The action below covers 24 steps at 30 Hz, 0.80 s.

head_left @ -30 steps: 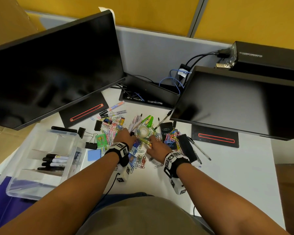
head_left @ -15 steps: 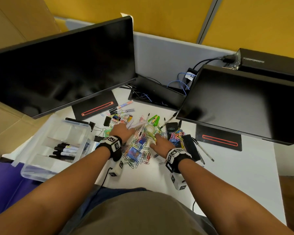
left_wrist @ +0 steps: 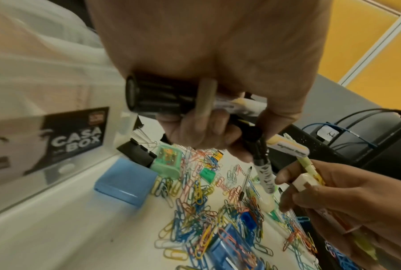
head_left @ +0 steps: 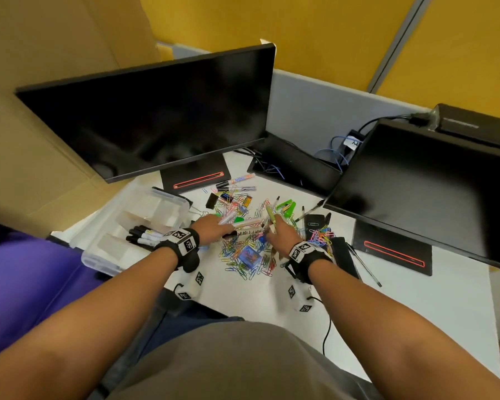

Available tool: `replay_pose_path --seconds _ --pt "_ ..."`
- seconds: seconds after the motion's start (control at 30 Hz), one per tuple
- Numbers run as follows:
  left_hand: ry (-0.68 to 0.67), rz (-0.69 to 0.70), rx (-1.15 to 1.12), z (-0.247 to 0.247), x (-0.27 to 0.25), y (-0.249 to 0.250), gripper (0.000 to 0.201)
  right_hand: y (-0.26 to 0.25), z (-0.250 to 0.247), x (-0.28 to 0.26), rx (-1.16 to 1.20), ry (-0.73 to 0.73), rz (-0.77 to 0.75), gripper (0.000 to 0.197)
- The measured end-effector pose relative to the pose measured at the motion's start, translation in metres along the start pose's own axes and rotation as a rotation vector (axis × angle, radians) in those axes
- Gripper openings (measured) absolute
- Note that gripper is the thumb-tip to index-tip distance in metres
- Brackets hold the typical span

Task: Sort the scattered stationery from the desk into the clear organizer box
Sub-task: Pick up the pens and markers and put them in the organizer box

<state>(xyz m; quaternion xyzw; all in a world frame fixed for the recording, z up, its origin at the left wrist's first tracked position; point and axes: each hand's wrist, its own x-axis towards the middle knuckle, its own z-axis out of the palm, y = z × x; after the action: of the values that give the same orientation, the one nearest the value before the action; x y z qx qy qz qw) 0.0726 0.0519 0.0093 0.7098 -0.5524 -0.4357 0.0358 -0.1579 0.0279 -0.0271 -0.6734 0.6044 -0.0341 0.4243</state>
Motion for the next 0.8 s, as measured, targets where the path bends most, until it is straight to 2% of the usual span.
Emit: replay_pose_path --seconds 0.13,0.27,0.47,0.6,0.7,0.8 --pt "-0.009 -0.003 -0.081 -0.012 -0.015 -0.010 0.035 -0.017 0.004 0.005 0.067 -0.027 -0.104 0.012" --pt "0.060 -0.038 -0.192 -0.028 -0.026 -0.029 0.034 -0.040 0.008 0.006 0.073 -0.054 -0.246 0.014" --pt "0.327 -0.088 -0.306 -0.054 -0.041 -0.062 0.031 -0.085 0.017 0.011 0.014 -0.113 -0.343 0.009" --pt "0.506 -0.140 -0.301 -0.065 -0.050 -0.087 0.025 -0.120 0.027 0.009 -0.035 -0.073 -0.446 0.018" --pt "0.655 -0.220 -0.290 -0.073 -0.054 -0.114 0.029 -0.145 0.039 0.008 -0.121 -0.065 -0.484 0.021" --pt "0.736 -0.321 -0.256 -0.079 -0.059 -0.140 0.034 -0.167 0.054 0.008 -0.231 -0.082 -0.525 0.027"
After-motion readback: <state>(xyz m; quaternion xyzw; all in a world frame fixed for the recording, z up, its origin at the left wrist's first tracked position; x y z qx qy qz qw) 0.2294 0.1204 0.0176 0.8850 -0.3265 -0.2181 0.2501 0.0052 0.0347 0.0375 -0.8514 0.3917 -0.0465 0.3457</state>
